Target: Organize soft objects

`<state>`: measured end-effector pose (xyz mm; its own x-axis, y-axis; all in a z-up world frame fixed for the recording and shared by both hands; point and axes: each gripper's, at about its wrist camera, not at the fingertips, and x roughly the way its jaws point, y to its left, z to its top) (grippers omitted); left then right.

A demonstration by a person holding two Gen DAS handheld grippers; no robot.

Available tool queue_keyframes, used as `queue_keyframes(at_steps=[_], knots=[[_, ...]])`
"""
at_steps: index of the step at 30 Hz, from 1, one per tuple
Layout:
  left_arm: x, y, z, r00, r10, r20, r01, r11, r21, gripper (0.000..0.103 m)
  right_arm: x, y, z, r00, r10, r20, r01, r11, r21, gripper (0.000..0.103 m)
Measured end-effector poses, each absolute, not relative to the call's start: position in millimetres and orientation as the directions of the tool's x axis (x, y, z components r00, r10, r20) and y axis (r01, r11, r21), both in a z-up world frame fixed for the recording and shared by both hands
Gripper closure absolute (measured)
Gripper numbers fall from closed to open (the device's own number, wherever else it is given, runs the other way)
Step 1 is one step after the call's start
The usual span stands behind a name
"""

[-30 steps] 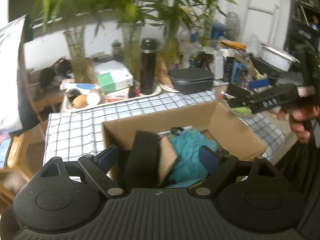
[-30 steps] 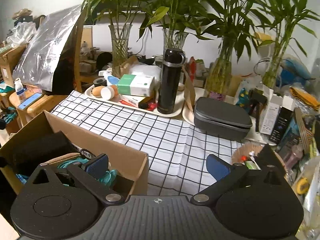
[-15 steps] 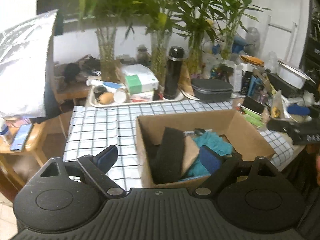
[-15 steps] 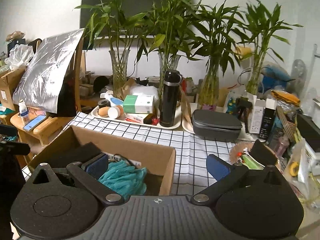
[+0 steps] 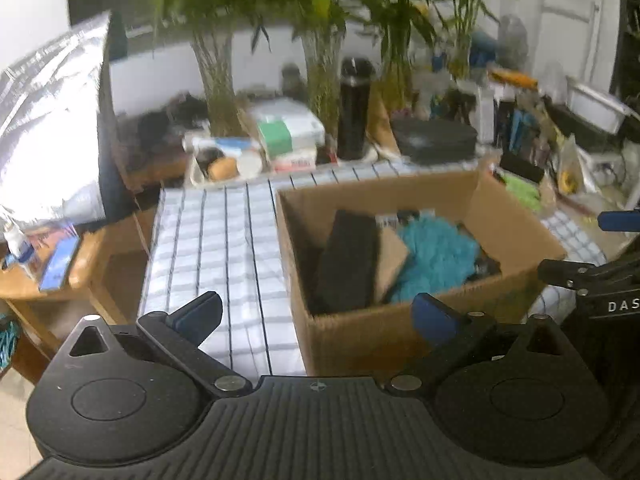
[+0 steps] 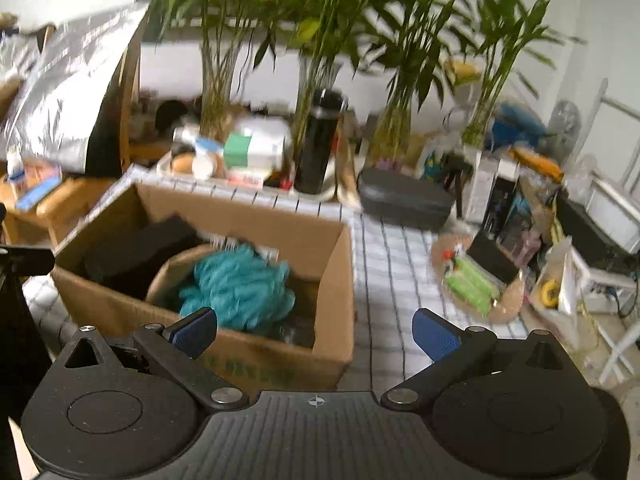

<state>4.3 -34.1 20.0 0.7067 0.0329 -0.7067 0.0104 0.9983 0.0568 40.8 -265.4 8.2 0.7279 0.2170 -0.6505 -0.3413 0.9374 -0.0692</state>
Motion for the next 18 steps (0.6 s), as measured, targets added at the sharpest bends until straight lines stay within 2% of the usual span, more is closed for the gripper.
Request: queue_keyframes(at_steps=[8, 18], knots=[[7, -26, 4, 0.621, -0.022, -0.784, 0.006, 1.000, -0.024, 0.000, 42, -259, -9, 0.619, 0.217, -0.754, -0.354, 0.935, -0.022, 0.000], [11, -26, -4, 0.578, 0.011, -0.816, -0.012, 1.000, 0.005, 0.000, 48, -264, -21, 0.532, 0.222, -0.817, -0.332, 0.942, 0.040, 0.000]])
